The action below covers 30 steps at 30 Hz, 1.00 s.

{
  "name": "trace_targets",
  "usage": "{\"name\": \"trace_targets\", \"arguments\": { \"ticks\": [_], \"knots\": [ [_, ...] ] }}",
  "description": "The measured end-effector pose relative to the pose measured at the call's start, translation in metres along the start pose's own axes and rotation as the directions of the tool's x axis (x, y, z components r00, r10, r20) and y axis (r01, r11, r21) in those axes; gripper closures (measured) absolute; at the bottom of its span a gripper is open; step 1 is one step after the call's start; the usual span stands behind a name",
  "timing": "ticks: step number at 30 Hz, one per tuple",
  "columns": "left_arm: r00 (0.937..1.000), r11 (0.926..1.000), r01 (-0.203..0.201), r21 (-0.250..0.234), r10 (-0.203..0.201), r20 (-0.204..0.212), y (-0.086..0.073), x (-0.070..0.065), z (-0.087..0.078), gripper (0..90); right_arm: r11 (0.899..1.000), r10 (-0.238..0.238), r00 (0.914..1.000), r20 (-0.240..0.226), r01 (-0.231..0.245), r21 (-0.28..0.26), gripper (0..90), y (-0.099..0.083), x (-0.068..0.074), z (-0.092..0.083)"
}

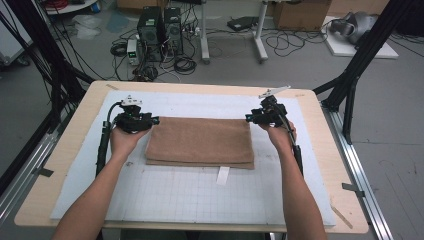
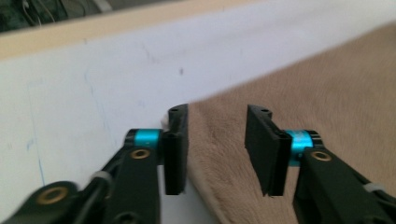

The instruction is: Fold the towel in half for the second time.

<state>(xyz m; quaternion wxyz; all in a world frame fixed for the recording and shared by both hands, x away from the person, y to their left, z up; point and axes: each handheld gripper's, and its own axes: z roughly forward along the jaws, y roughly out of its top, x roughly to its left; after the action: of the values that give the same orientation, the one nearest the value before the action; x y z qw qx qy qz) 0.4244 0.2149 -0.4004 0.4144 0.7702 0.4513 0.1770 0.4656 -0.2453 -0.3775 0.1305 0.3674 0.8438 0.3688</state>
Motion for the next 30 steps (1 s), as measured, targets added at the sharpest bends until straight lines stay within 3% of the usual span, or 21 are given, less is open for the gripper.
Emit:
{"name": "trace_targets", "arguments": {
  "ticks": [2, 5, 8, 11, 13, 15, 17, 22, 26, 30],
  "knots": [
    [0.9997, 0.9997, -0.018, -0.017, 0.018, 0.016, -0.007, -0.004, -0.004, 55.7, 0.999, 0.023, 0.9989, -0.041, -0.021, 0.048, 53.7, -0.004, 0.002, 0.003],
    [0.9979, 0.9991, -0.032, -0.027, 0.034, 0.056, -0.018, -0.01, -0.01, 56.6, 0.996, 0.01, 0.9971, -0.075, -0.003, 0.094, 54.1, -0.006, 0.013, 0.005],
    [0.9947, 0.9975, -0.062, -0.032, 0.065, 0.08, -0.029, -0.019, -0.018, 58.4, 0.998, -0.051, 0.9955, -0.08, 0.052, 0.021, 58.5, -0.009, 0.031, -0.002],
    [0.9884, 0.9942, -0.105, -0.024, 0.107, 0.109, -0.037, -0.027, -0.026, 62.9, 0.997, -0.075, 0.9904, -0.117, 0.075, 0.004, 60.7, -0.016, 0.046, -0.005],
    [0.9848, 0.9935, -0.108, -0.036, 0.112, 0.133, -0.044, -0.032, -0.029, 67.7, 0.997, -0.079, 0.9887, -0.128, 0.078, -0.009, 61.4, -0.022, 0.054, -0.007],
    [0.979, 0.9907, -0.136, -0.009, 0.136, 0.152, -0.05, -0.035, -0.031, 73.1, 0.996, -0.083, 0.987, -0.138, 0.084, -0.003, 61.7, -0.03, 0.06, -0.006],
    [0.9757, 0.9876, -0.157, 0.003, 0.155, 0.155, -0.054, -0.039, -0.032, 74.1, 0.997, -0.079, 0.9859, -0.147, 0.081, 0.007, 62.0, -0.038, 0.064, -0.004],
    [0.975, 0.9845, -0.174, 0.02, 0.17, 0.144, -0.072, -0.042, -0.031, 71.6, 0.994, -0.095, 0.988, -0.122, 0.1, 0.033, 60.5, -0.06, 0.078, -0.002],
    [0.9781, 0.9878, -0.156, 0.004, 0.154, 0.14, -0.081, -0.044, -0.031, 70.8, 0.993, -0.104, 0.9878, -0.116, 0.108, 0.037, 60.8, -0.072, 0.082, 0.0],
    [0.9779, 0.9876, -0.157, 0.006, 0.154, 0.141, -0.08, -0.045, -0.032, 67.1, 0.994, -0.102, 0.9878, -0.118, 0.106, 0.023, 60.7, -0.077, 0.082, -0.001]
  ]
}}
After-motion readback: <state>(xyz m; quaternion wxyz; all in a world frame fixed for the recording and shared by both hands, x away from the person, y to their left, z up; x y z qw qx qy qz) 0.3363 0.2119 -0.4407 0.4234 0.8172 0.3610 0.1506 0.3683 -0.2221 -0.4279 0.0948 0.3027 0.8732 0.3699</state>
